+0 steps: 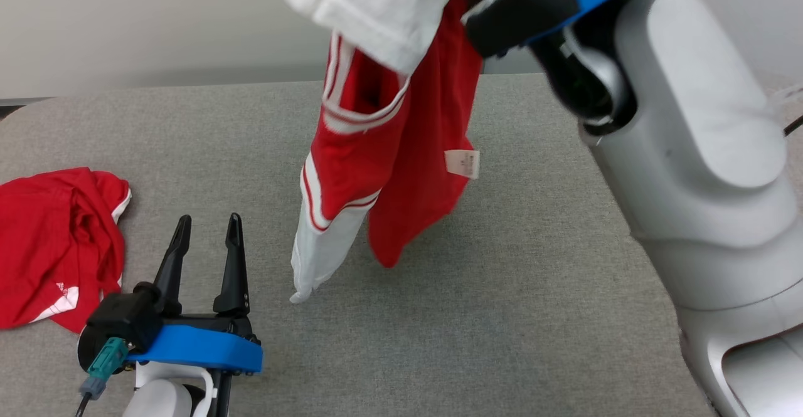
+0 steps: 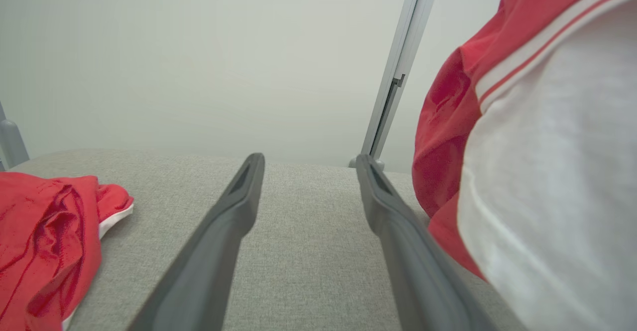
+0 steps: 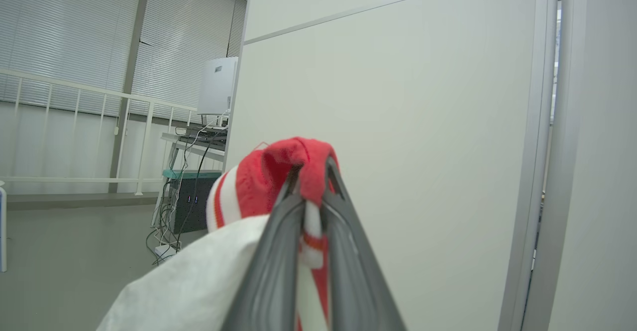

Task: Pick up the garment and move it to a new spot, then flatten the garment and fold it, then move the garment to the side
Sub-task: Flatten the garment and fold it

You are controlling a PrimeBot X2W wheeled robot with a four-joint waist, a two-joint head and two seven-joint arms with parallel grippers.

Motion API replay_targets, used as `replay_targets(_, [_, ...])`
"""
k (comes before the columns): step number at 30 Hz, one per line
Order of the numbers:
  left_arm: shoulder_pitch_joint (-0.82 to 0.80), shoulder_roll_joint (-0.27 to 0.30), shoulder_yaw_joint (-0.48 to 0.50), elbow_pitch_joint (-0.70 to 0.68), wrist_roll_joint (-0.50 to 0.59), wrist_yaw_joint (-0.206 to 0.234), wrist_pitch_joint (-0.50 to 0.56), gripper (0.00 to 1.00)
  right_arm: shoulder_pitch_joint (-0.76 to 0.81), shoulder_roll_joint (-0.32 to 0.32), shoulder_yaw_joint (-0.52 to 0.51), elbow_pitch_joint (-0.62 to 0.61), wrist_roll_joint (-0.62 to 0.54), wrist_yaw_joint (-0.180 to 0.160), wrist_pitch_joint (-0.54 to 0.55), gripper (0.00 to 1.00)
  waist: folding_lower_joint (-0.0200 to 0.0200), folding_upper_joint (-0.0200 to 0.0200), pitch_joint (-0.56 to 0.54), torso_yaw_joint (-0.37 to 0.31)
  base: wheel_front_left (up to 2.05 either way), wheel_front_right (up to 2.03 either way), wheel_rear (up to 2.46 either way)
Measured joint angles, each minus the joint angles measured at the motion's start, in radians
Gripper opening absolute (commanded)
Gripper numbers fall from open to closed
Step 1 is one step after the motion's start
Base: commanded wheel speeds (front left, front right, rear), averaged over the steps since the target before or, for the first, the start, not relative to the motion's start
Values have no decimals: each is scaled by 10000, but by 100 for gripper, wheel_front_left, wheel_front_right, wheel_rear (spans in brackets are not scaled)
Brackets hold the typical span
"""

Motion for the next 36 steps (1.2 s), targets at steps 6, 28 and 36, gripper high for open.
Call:
replay_targets(6, [52, -38, -15, -54, 58, 0, -2, 100, 349, 6, -1647, 1266, -729, 0, -290, 0, 0, 0, 6, -133, 0, 0, 0])
replay_targets(28, [-564, 12, -199, 2, 222, -150, -10, 100, 2197, -1267, -3499, 6842, -4130, 0, -757, 100, 0, 0, 716, 276, 0, 0, 0])
replay_targets(36, [-132, 21, -42, 61, 123, -63, -12, 100, 3511, -993, -2092, 6272, -4234, 0, 780, 100, 0, 0, -14, 5, 0, 0, 0])
